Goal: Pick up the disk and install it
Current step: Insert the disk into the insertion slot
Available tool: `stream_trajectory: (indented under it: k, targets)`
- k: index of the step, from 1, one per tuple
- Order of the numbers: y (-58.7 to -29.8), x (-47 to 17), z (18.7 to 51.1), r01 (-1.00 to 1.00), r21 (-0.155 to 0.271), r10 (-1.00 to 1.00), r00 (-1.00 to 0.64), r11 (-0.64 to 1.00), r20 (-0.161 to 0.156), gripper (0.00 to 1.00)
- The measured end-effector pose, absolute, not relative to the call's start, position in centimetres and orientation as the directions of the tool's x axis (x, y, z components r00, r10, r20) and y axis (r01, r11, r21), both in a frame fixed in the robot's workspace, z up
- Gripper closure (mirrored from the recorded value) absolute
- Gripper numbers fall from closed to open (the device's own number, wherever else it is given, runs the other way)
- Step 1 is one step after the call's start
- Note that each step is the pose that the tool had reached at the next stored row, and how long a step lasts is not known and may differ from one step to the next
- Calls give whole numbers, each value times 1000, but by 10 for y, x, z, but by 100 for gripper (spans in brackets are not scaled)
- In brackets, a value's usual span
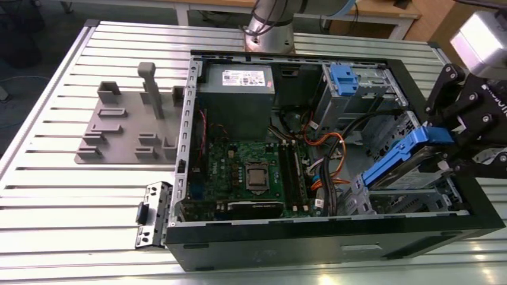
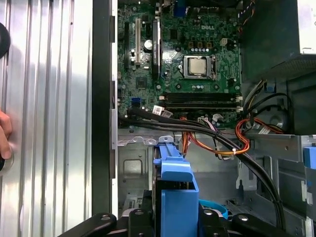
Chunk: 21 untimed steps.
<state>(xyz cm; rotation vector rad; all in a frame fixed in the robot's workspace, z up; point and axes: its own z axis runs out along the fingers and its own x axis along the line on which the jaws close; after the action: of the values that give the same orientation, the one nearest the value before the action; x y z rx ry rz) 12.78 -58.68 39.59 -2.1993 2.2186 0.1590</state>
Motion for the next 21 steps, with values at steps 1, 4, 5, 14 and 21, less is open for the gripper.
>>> stream_trajectory:
  k: [1, 4, 5, 14, 21]
  targets:
    - [-587, 128, 394, -998, 63, -997, -11, 6, -81, 64]
    - [-587, 128, 389, -998, 63, -997, -11, 6, -81, 64]
    - [-587, 128, 387, -998, 63, -997, -11, 6, -81, 64]
    - [-587, 128, 376, -998, 62, -997, -11, 6, -81, 64]
    - [-587, 128, 376, -998, 63, -997, -11, 6, -81, 62]
